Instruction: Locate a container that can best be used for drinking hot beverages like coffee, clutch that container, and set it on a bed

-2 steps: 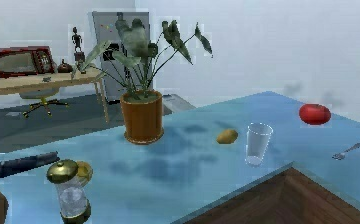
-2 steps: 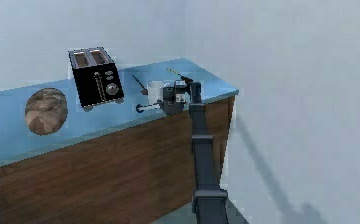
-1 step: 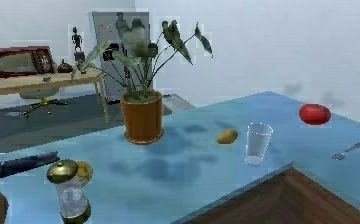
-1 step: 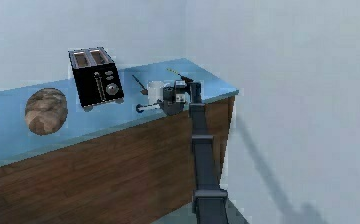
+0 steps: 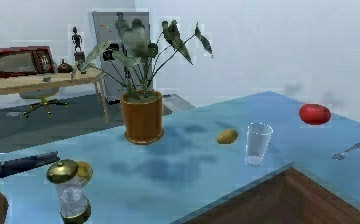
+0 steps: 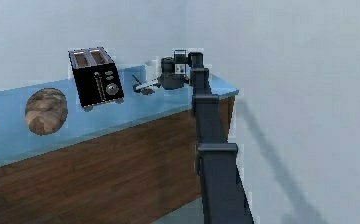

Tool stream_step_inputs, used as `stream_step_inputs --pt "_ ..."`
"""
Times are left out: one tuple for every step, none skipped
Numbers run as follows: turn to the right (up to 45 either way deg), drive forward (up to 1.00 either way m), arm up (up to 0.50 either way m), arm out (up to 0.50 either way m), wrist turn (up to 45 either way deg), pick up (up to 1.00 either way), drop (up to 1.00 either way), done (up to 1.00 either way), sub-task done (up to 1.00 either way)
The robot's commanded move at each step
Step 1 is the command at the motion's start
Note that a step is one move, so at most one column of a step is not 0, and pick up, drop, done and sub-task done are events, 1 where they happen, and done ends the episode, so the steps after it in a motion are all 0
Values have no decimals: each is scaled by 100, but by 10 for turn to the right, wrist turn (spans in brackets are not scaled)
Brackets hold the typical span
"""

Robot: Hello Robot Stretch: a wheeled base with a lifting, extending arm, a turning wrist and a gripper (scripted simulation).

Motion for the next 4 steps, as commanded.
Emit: stream_step_inputs --pt "0 0 6 0 0 0 0 0 0" --pt "0 0 0 0 -450 0 0 0 0" --pt "0 0 0 0 -450 0 0 0 0" --pt "0 0 0 0 -90 0 0 0 0"
